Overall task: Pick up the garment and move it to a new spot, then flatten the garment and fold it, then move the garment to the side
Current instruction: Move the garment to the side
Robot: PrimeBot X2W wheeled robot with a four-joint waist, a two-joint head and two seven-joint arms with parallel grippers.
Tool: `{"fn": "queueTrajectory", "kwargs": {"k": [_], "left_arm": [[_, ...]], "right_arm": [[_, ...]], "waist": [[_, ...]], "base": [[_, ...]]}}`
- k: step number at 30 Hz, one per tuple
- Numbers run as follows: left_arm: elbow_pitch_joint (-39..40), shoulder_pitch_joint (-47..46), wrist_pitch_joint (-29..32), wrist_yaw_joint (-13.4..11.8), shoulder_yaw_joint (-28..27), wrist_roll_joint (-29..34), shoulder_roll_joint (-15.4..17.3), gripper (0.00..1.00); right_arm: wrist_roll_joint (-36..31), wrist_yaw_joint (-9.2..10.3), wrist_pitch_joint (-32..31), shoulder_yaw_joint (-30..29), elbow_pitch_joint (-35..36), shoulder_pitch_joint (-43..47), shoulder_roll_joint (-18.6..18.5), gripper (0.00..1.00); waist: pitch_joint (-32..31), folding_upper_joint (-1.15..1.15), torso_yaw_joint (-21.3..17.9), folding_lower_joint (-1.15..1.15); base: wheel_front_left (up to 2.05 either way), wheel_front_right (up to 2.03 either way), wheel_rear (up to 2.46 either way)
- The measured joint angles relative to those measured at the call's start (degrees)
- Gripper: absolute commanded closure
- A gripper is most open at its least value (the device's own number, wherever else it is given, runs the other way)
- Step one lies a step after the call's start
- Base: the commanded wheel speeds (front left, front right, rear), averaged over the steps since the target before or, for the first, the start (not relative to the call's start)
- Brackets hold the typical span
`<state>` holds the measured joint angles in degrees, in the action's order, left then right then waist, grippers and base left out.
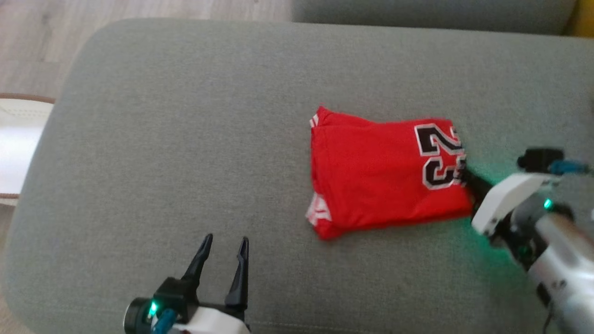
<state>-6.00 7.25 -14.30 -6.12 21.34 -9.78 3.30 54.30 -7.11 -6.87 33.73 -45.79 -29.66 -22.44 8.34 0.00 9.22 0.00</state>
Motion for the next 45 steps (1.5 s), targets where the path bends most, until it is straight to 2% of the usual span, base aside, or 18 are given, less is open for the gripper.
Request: {"fn": "queueTrajectory", "kwargs": {"k": [3, 14, 22, 28, 29, 30, 33, 35, 39, 45], "left_arm": [[0.5, -1.7, 0.0, 0.0, 0.2, -0.6, 0.0, 0.0], [1.6, -9.7, 0.0, -0.7, 2.2, -2.0, -0.2, 0.0], [1.0, -14.0, 0.0, -0.5, 2.2, -1.9, -0.2, 0.0], [0.8, -15.7, 0.0, -0.3, 2.3, -1.9, -0.2, 0.0], [0.7, -15.9, 0.0, -0.1, 2.3, -1.9, -0.2, 0.0], [0.7, -16.2, 0.0, 0.1, 2.2, -1.9, -0.2, 0.0], [0.1, -16.6, 0.0, 0.1, 2.2, -1.9, -0.2, 0.0], [0.1, -16.7, 0.0, 0.1, 2.1, -1.8, -0.2, 0.0], [-0.2, -16.4, -0.2, 0.0, 1.6, -1.3, -0.3, 0.0], [-0.2, -12.0, -0.3, -0.8, -0.8, -0.8, -0.3, 0.0]], "right_arm": [[0.0, 0.0, 0.3, 0.2, -0.6, -4.3, -2.1, 1.0], [-2.7, 0.0, -1.3, 0.5, -0.9, -21.1, -13.8, 1.0], [-4.1, 0.0, -3.2, -0.3, -0.7, -26.3, -20.7, 1.0], [-5.5, 0.0, -4.7, -1.9, -0.8, -28.1, -25.4, 1.0], [-5.5, 0.0, -4.7, -2.4, -1.3, -28.4, -25.8, 0.97], [-5.8, 0.0, -4.7, -2.9, -1.5, -28.6, -26.2, 0.0], [-7.2, 0.0, -3.0, -4.4, -2.4, -28.7, -25.4, 0.0], [-7.7, 0.0, -1.6, -4.8, -2.5, -28.7, -23.5, 0.0], [-8.4, 0.0, 0.7, -4.5, -2.0, -26.7, -17.1, 0.0], [-8.0, 0.0, 4.8, -3.2, -1.0, -17.2, -8.6, 0.0]], "waist": [[1.4, 0.0, -1.1, 0.0], [8.7, 0.0, -7.3, 0.01], [12.9, 0.0, -12.2, 0.01], [15.2, 0.0, -13.9, 0.0], [15.5, 0.0, -14.0, 0.0], [15.8, 0.0, -13.9, 0.01], [15.5, 0.0, -13.6, 0.01], [14.7, 0.0, -13.4, 0.0], [12.0, 0.0, -12.8, 0.0], [6.5, 0.0, -11.5, 0.0]], "base": [[0.0, 0.0, 0.0], [0.0, 0.0, 0.0], [0.0, 0.0, 0.0], [0.0, 0.0, 0.0], [0.0, 0.0, 0.0], [0.0, 0.0, 0.0], [0.0, 0.0, 0.0], [0.0, 0.0, 0.0], [0.0, 0.0, 0.0], [0.0, 0.0, 0.0]]}}
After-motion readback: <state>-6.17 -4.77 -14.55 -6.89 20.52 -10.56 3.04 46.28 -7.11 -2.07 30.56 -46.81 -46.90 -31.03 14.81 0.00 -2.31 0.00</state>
